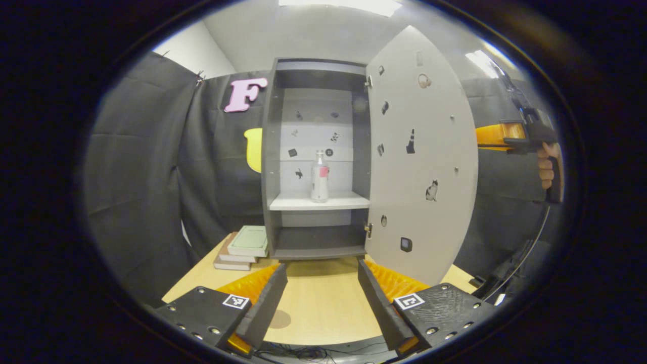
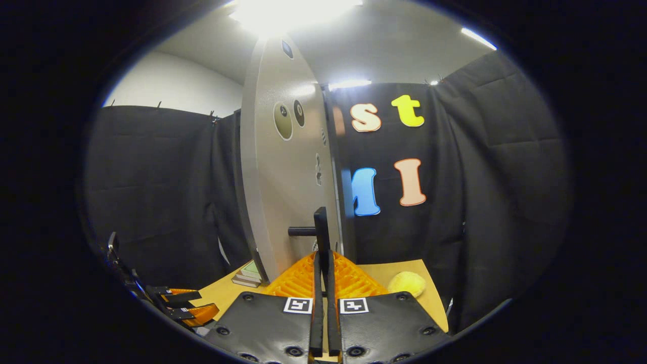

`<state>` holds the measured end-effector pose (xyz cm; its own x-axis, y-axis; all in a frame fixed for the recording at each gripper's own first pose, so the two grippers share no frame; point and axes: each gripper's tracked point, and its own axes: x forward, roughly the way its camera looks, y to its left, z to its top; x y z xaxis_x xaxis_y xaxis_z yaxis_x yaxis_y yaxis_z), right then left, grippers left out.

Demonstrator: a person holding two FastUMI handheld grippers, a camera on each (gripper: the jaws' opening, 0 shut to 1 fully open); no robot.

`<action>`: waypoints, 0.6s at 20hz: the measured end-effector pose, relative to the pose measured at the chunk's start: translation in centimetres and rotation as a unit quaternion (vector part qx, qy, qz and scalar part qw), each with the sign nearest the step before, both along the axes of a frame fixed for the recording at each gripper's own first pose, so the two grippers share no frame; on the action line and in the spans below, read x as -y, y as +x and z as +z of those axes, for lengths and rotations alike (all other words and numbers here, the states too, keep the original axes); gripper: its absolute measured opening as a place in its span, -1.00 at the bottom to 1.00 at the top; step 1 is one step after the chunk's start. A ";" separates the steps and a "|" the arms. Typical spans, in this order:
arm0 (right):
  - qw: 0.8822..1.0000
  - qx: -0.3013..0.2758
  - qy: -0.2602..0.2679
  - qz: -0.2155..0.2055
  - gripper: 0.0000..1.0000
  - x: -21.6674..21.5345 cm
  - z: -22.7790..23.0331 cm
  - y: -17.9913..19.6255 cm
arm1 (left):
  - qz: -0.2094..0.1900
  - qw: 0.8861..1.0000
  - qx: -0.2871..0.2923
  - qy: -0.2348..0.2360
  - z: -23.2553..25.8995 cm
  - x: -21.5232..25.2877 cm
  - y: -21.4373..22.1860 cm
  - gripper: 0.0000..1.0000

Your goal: Open the cabinet door with the right hand, grasp the bottle in the cabinet with the left hand and place it on the coaster, then close the cabinet door with the right hand.

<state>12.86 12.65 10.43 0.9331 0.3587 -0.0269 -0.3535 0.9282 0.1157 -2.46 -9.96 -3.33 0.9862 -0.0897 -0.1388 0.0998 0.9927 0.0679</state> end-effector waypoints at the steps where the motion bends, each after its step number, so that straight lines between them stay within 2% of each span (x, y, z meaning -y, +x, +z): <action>1: 1.000 -0.003 0.010 0.004 -0.89 -0.4 0.0 0.0 | -0.011 1.000 0.000 -0.004 -0.1 0.1 0.6 0.73; 2: 1.000 -0.003 0.012 0.005 -0.88 -0.9 0.0 -0.1 | -0.018 1.000 -0.002 -0.007 -0.1 0.1 1.0 0.73; 3: 1.000 0.000 0.006 -0.002 -0.95 -1.3 0.2 -0.3 | -0.024 1.000 -0.006 -0.009 -0.3 -0.2 1.2 0.73; 4: 1.000 0.004 -0.008 -0.018 -0.89 -1.2 0.2 -0.4 | -0.031 0.999 -0.006 -0.011 0.0 -0.5 1.6 0.73; 6: 0.998 0.007 -0.028 -0.054 -0.89 -0.3 0.0 -0.3 | -0.045 0.999 -0.006 -0.016 0.6 -1.4 2.4 0.73; 12: 0.990 -0.019 0.047 -0.130 -0.92 0.0 -0.8 -2.9 | -0.100 0.993 -0.018 -0.053 0.7 -5.0 6.6 0.73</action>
